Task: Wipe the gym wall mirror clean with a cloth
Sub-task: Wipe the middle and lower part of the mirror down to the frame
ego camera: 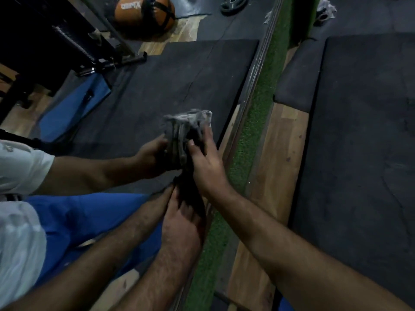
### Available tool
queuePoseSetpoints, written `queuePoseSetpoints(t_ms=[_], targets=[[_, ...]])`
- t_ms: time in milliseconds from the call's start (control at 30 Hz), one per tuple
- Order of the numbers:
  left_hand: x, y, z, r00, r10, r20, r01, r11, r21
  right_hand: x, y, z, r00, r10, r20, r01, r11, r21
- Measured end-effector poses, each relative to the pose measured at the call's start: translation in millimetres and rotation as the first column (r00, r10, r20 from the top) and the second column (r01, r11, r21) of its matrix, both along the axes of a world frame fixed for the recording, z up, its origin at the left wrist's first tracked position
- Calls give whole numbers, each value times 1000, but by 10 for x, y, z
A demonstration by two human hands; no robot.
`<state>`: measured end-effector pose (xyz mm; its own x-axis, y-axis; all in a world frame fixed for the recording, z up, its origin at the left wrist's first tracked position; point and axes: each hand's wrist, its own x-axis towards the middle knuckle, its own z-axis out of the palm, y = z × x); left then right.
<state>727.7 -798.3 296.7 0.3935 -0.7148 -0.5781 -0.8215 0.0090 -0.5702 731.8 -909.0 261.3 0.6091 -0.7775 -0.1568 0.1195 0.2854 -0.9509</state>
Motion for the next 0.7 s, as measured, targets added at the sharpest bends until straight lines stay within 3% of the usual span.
queuePoseSetpoints(t_ms=[67,100,133,200,267,367,467,533,600,700], targets=[[-38,98,3,1000,5,25,-4,998,-63,-88,186,-234,999,-17,-44,10,990,-140],[-52,149,-4,999,-2,53,6,996,-86,-95,200,-349,992,-25,-125,18,998,-57],[-71,197,-8,997,-9,81,17,995,-101,-63,198,-472,984,-12,-177,34,992,123],[-107,321,-23,995,-9,98,20,993,-114,-34,200,-517,964,50,-262,54,926,374],[-137,433,-23,995,-9,100,21,993,-115,-37,288,-320,974,44,-224,22,958,286],[-178,579,33,998,23,59,-17,994,-110,-186,549,109,997,13,-79,-14,1000,-12],[-196,748,86,996,-10,83,21,991,-131,-254,712,-36,997,-16,-75,2,984,-177],[-205,848,88,988,-59,141,78,987,-137,-203,744,-299,989,-12,-145,30,992,123],[-216,921,87,987,-57,150,77,988,-134,-181,829,-364,986,15,-166,48,930,364],[-229,996,95,990,-56,126,68,993,-94,-230,1036,9,998,33,-50,-17,956,294]])
